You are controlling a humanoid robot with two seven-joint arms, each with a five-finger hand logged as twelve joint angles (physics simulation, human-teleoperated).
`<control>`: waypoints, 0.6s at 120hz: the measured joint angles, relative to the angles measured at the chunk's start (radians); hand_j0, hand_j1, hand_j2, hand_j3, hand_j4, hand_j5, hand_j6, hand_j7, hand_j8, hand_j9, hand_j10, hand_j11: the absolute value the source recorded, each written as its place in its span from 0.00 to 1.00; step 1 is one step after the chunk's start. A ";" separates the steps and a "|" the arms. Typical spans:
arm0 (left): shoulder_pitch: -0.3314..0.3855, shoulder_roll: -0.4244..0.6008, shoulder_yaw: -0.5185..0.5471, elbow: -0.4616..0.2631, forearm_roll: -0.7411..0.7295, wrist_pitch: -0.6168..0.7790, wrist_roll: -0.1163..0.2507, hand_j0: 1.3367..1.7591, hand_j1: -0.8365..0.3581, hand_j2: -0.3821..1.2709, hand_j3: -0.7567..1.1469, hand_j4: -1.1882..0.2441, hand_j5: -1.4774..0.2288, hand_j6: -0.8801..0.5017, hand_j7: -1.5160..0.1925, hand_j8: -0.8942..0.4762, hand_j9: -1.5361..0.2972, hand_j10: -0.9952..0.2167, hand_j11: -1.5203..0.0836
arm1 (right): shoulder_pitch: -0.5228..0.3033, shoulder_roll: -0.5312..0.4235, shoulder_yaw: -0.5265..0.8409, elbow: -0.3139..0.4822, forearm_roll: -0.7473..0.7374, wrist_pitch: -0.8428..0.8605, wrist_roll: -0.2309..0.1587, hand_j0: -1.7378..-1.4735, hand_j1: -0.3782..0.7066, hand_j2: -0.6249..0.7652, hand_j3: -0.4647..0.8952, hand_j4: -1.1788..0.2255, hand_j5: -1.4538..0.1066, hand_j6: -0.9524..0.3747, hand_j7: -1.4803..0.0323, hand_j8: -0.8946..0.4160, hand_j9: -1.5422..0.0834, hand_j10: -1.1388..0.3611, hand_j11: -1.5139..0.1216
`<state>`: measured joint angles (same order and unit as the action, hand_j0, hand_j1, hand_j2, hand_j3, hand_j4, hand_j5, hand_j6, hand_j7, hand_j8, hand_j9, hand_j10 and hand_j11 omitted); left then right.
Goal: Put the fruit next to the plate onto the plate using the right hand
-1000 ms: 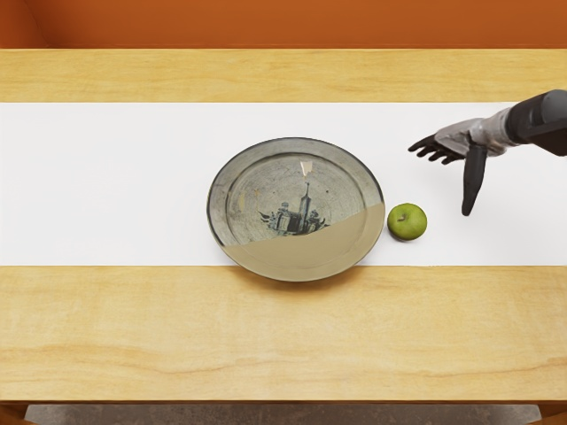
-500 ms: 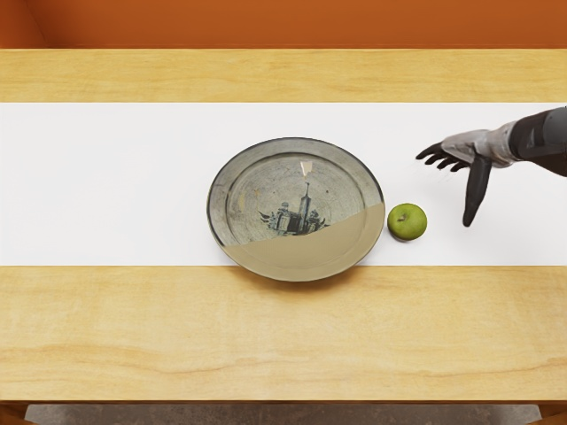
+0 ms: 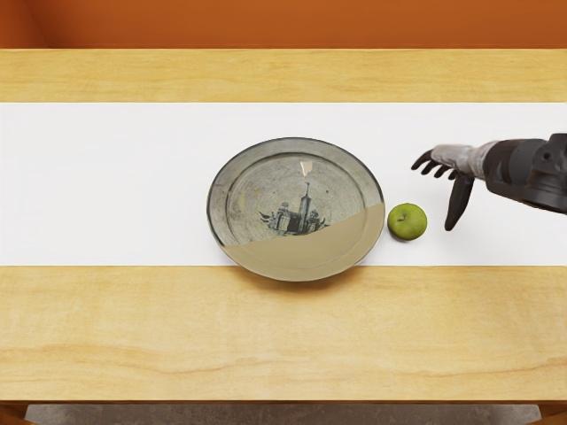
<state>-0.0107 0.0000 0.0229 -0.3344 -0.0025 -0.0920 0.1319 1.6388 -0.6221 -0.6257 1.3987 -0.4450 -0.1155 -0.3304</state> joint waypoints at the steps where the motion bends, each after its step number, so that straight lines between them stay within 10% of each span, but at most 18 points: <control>1: 0.000 0.000 0.000 0.000 0.000 0.000 0.000 0.76 0.99 0.23 0.40 0.83 0.87 0.64 0.89 0.65 0.84 0.82 0.95 | 0.001 0.000 0.000 0.004 -0.002 -0.006 -0.005 0.30 0.26 0.42 0.34 0.69 0.75 0.56 0.80 0.52 0.78 0.62 0.76; 34: 0.000 0.000 0.000 0.000 0.000 0.000 0.000 0.76 0.99 0.23 0.40 0.83 0.87 0.64 0.89 0.65 0.84 0.82 0.95 | 0.030 0.012 0.000 0.128 -0.039 -0.155 -0.144 0.30 0.29 0.42 0.34 0.67 0.73 0.54 0.77 0.50 0.76 0.60 0.74; 72: 0.000 0.000 0.000 0.000 0.000 0.000 0.000 0.76 0.99 0.23 0.40 0.83 0.87 0.64 0.89 0.65 0.84 0.82 0.95 | 0.035 0.083 0.002 0.161 -0.041 -0.214 -0.191 0.30 0.29 0.42 0.34 0.67 0.73 0.53 0.77 0.50 0.76 0.60 0.73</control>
<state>-0.0107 0.0000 0.0230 -0.3344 -0.0026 -0.0920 0.1320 1.6735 -0.5388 -0.6233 1.5601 -0.4862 -0.3291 -0.5210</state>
